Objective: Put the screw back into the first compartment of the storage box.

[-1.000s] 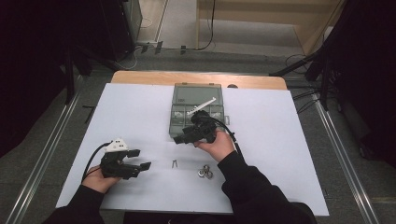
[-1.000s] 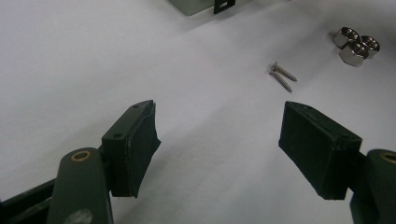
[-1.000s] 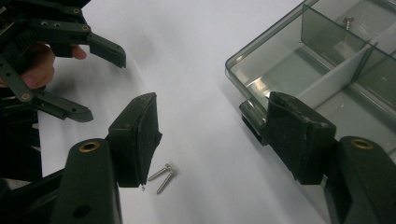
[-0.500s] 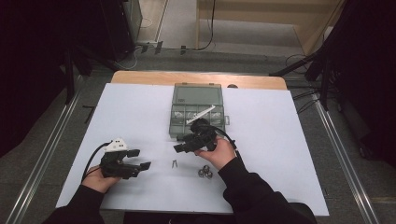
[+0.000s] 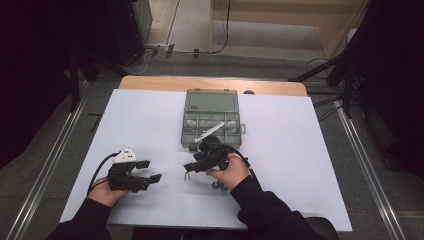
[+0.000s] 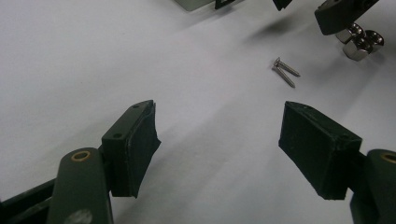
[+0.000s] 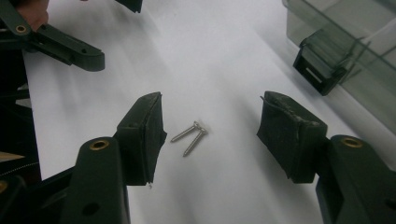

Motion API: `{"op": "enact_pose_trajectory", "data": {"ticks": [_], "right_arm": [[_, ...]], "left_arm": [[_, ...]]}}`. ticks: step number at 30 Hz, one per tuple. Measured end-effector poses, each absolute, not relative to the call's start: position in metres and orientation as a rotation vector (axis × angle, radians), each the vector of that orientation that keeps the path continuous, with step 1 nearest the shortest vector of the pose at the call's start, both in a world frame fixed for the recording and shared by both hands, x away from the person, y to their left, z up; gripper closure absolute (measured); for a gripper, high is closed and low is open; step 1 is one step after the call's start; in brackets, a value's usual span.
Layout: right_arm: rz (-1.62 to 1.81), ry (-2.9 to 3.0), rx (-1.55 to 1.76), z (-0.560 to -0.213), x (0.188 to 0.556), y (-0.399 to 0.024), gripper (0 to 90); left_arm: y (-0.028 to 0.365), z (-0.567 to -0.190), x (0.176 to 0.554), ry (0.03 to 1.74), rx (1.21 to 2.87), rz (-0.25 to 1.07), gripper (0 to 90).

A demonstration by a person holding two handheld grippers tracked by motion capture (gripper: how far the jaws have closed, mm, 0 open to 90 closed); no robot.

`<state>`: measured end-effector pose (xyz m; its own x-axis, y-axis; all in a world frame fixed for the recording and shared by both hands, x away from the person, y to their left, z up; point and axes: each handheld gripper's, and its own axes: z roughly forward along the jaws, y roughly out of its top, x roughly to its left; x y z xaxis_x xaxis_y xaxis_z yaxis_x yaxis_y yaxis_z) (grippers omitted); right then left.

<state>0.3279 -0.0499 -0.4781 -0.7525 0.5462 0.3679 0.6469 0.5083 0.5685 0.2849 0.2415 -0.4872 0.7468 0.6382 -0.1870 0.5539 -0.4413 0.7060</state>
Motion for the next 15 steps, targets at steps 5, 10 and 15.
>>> {"op": "enact_pose_trajectory", "data": {"ticks": [5, 10, 15], "right_arm": [[-1.06, -2.588, -1.06, -0.4814, 0.3249, -0.0515, 44.2], [-1.049, -2.591, -1.067, -0.4831, 0.3217, -0.0498, 46.1], [-1.024, -2.606, -1.049, -0.4849, 0.3192, -0.0459, 49.2]], "left_arm": [[0.2423, -0.4868, 0.2849, 0.894, 2.148, 0.14, 27.3], [0.2424, -0.487, 0.2846, 0.895, 2.147, 0.143, 27.3], [0.2427, -0.487, 0.2846, 0.895, 2.149, 0.145, 27.3]]}}
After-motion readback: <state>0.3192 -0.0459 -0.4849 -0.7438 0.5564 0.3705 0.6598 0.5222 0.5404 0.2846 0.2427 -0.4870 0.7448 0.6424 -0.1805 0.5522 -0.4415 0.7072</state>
